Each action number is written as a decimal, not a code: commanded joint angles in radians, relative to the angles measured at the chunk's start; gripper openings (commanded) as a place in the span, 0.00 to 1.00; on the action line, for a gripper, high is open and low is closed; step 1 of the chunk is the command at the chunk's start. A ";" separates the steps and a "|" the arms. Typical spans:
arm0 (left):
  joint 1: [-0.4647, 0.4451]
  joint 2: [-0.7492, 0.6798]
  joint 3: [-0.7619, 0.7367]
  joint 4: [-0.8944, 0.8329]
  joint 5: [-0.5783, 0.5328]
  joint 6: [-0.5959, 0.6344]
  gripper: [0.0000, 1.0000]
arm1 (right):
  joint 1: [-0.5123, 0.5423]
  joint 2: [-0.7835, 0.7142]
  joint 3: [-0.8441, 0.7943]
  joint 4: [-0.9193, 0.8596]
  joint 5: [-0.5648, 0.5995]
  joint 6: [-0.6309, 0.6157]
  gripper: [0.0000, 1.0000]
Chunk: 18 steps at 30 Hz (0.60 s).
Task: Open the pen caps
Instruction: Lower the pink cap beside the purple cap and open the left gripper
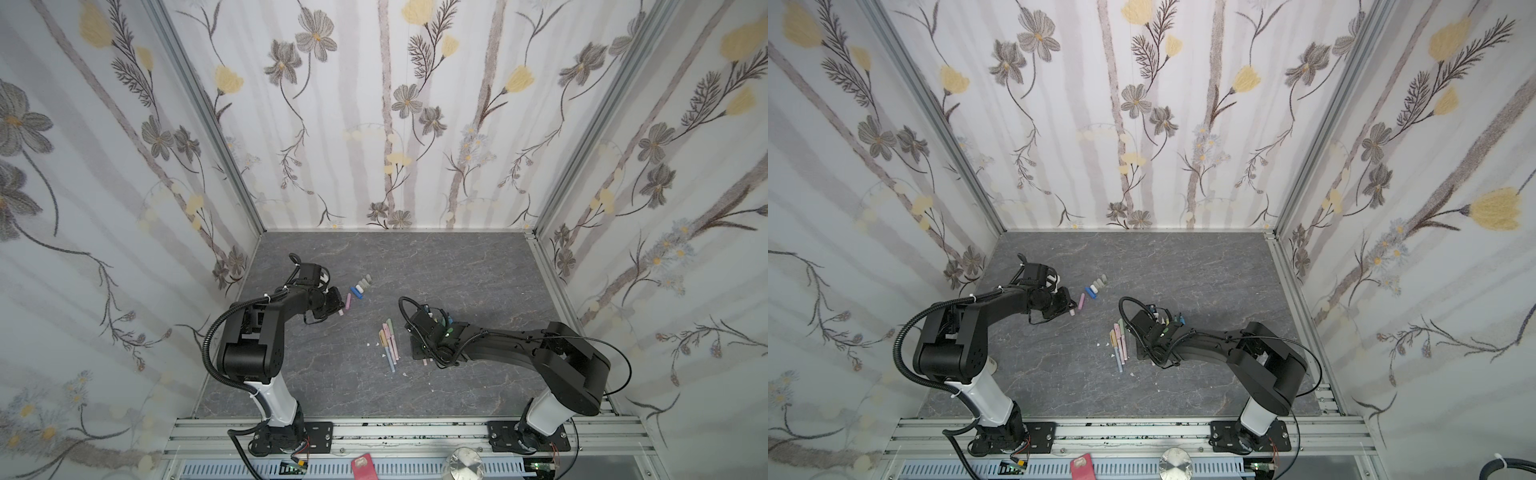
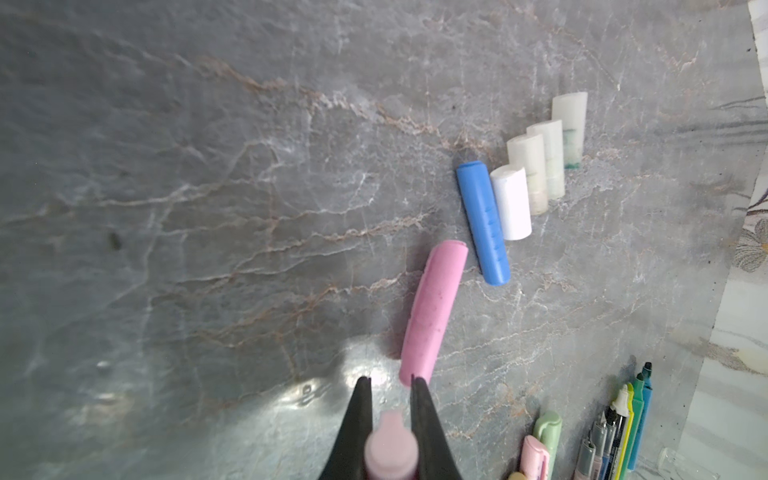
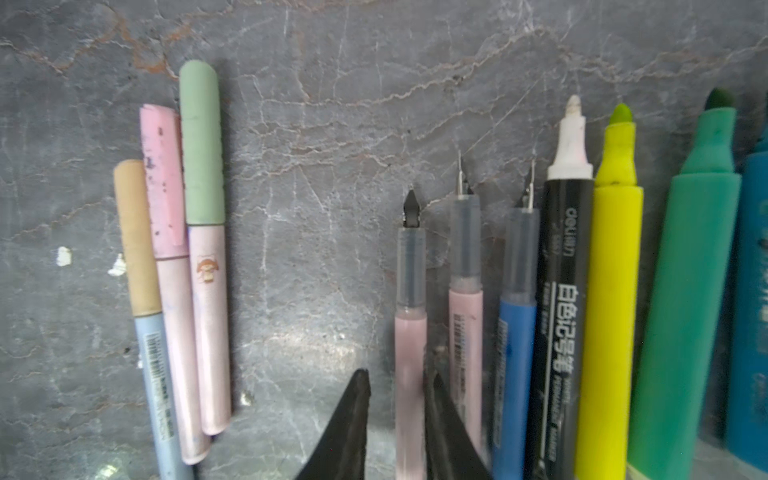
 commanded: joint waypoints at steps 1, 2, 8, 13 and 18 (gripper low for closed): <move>0.000 0.021 0.001 0.048 0.003 -0.013 0.00 | 0.003 -0.024 0.009 -0.019 0.036 0.004 0.25; 0.000 0.027 -0.001 0.057 0.009 -0.017 0.00 | 0.002 -0.029 0.010 -0.020 0.039 0.002 0.25; 0.000 0.060 -0.003 0.100 0.038 -0.046 0.00 | 0.003 -0.045 0.025 -0.036 0.054 -0.011 0.26; -0.001 0.075 0.009 0.115 0.053 -0.062 0.01 | 0.000 -0.081 0.027 -0.037 0.056 -0.015 0.26; -0.001 0.095 0.017 0.126 0.061 -0.069 0.01 | 0.002 -0.081 0.024 -0.037 0.056 -0.016 0.26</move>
